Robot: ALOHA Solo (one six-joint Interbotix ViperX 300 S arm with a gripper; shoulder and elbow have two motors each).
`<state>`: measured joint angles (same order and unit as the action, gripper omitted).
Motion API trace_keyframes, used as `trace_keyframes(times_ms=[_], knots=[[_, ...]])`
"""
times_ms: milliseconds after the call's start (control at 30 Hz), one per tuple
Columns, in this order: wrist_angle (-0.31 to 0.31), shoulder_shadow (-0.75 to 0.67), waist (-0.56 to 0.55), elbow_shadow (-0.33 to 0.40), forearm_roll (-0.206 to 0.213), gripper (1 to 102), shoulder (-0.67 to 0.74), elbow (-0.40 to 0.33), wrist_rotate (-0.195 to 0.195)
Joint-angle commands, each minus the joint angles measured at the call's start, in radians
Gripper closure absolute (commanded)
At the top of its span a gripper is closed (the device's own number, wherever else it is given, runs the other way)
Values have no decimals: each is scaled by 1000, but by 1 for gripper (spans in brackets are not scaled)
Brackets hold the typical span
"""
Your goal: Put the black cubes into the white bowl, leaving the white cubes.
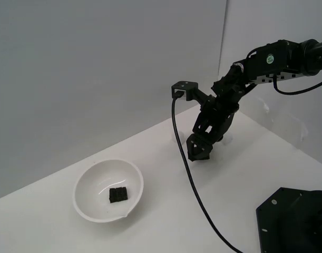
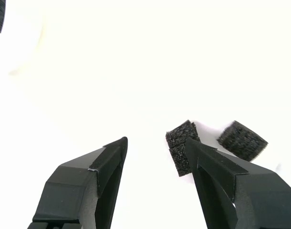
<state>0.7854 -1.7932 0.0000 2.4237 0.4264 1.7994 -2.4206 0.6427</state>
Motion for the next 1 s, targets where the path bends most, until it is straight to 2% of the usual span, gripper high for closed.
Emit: trace_keyframes(times_ms=[0,267,400,533,600,700,733,967], knots=[[17,-40,3,-11,2,36,34,3,3],[14,-17,2,-6,2,36,12,0,2],[-31,28,11,-17,-41,36,-31,8,3],[-40,61,23,-25,-52,35,-67,17,5],[-38,63,44,-32,-54,29,-71,25,5],[-32,52,52,-38,-54,5,-58,31,3],[-32,48,52,-38,-54,3,-55,31,3],[-40,89,64,-38,-55,3,-89,31,3]])
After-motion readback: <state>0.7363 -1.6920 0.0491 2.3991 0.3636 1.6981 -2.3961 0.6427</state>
